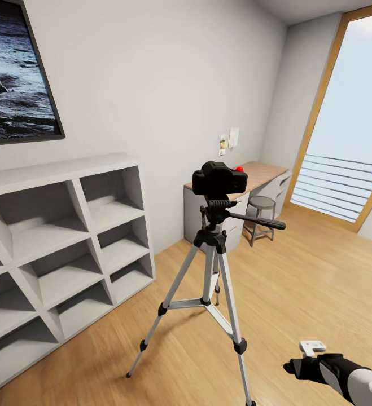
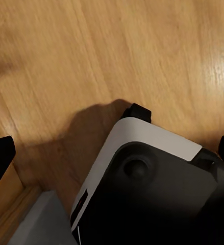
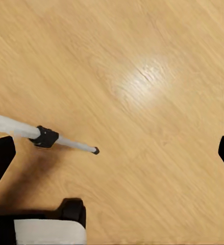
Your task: Attach the digital camera to the camera tripod in the bedroom.
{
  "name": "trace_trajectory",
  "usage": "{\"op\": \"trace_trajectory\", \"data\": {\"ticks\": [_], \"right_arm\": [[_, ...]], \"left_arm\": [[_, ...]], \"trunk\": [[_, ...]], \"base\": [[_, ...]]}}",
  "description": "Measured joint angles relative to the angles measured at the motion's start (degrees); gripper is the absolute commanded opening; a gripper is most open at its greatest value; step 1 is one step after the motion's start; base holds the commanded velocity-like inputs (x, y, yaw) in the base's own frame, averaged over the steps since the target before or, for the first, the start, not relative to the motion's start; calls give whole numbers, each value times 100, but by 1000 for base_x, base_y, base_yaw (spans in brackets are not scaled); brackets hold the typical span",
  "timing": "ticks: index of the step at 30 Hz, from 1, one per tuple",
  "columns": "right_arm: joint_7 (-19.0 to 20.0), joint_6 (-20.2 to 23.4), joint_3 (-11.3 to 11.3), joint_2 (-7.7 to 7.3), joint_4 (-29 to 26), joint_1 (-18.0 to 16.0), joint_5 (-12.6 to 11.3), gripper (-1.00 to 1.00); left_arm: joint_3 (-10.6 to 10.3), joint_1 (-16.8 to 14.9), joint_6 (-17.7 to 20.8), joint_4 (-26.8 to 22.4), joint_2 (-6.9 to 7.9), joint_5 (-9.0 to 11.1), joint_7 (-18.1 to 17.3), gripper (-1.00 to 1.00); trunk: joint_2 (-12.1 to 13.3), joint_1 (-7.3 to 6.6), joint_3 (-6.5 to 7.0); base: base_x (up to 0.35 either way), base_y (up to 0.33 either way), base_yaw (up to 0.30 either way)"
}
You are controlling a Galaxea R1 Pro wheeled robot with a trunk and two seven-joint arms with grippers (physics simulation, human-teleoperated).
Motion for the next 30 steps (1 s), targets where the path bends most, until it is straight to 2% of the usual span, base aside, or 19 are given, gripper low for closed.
{"op": "trace_trajectory", "data": {"ticks": [3, 6, 10, 11, 13, 14, 17, 20, 26, 30], "right_arm": [[-51, -98, 4, 35, 5, 358, -8, 100], [-80, -398, 8, 60, 6, 792, -9, 100], [-190, -1031, 10, 120, 5, 1429, -8, 100], [-291, -1227, 13, 197, -2, 1672, -4, 100], [-428, -1366, 10, 303, -3, 1905, -4, 100], [-587, -1462, 13, 419, -1, 2083, -1, 100], [-925, -1569, 9, 640, -3, 2312, -1, 100], [-1119, -1613, 7, 768, 1, 2417, -4, 100], [-1225, -1659, 2, 860, 4, 2652, -25, 100], [-1239, -1675, 0, 940, 5, 2806, -34, 100]], "left_arm": [[2, 19, -6, 3, -97, 22, 1, 100], [0, 52, -9, 3, -221, 31, 1, 100], [-2, 85, -10, 3, -373, 33, 1, 100], [-2, 94, -7, 3, -433, 26, 1, 100], [-2, 99, -4, 3, -483, 5, 1, 100], [-4, 103, 2, 2, -519, -14, 1, 100], [-8, 107, 14, 1, -575, -88, 1, 100], [-15, 108, 20, 1, -626, -256, 1, 100], [-14, 108, -14, 0, -666, -677, -4, 100], [-15, 107, -141, -13, -655, -754, -7, 100]], "trunk": [[0, 0, 0], [0, 0, 0], [0, 0, -1], [0, 0, -1], [0, 0, 0], [-1, 0, -1], [0, 0, 0], [0, 0, 0], [0, 0, 0], [0, 0, 0]], "base": [[0, 0, 0], [0, 0, 0], [0, 0, 0], [0, 0, 0], [0, 0, 0], [0, 0, 0], [0, 0, 0], [0, 0, 0], [0, 0, 0], [0, 0, 0]]}}
